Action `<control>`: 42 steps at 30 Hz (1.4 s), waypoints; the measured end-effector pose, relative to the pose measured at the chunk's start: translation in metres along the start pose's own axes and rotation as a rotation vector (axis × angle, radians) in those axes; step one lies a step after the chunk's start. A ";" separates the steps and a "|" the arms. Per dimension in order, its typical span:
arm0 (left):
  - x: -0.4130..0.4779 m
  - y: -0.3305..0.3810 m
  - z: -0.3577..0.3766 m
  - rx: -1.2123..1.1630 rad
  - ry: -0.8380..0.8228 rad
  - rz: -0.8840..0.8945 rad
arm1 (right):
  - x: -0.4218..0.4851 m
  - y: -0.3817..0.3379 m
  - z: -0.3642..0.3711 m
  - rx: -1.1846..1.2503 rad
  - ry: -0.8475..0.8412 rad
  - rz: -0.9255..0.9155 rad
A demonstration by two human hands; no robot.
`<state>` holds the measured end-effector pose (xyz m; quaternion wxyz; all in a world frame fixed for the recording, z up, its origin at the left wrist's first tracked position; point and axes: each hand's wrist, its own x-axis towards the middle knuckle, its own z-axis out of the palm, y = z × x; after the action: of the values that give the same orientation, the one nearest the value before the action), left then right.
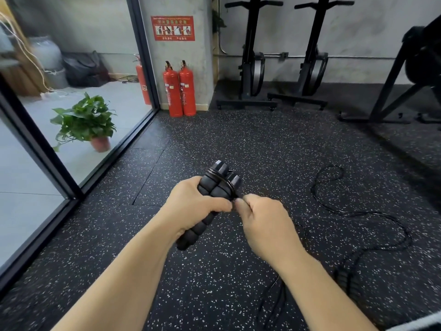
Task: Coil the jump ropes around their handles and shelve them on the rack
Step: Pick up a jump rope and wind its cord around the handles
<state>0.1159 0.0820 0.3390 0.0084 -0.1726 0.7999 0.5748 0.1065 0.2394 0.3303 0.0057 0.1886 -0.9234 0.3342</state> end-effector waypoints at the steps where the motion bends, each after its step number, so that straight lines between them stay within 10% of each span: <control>1: 0.003 -0.003 -0.003 0.034 0.032 -0.014 | -0.003 -0.002 -0.001 -0.092 -0.009 -0.007; 10: -0.001 0.001 -0.011 0.816 0.258 0.010 | -0.020 -0.030 -0.021 -0.499 0.027 -0.218; 19: -0.024 0.012 0.030 1.372 -0.032 0.322 | 0.009 -0.006 -0.034 -0.522 0.265 -0.391; 42: -0.043 0.026 0.029 0.977 -0.338 0.590 | 0.014 0.035 -0.040 0.549 -0.271 0.078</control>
<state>0.1432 0.1275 0.3621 0.0541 0.1749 0.9734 0.1377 0.0762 0.2835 0.3416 -0.1813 0.1904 -0.7976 0.5429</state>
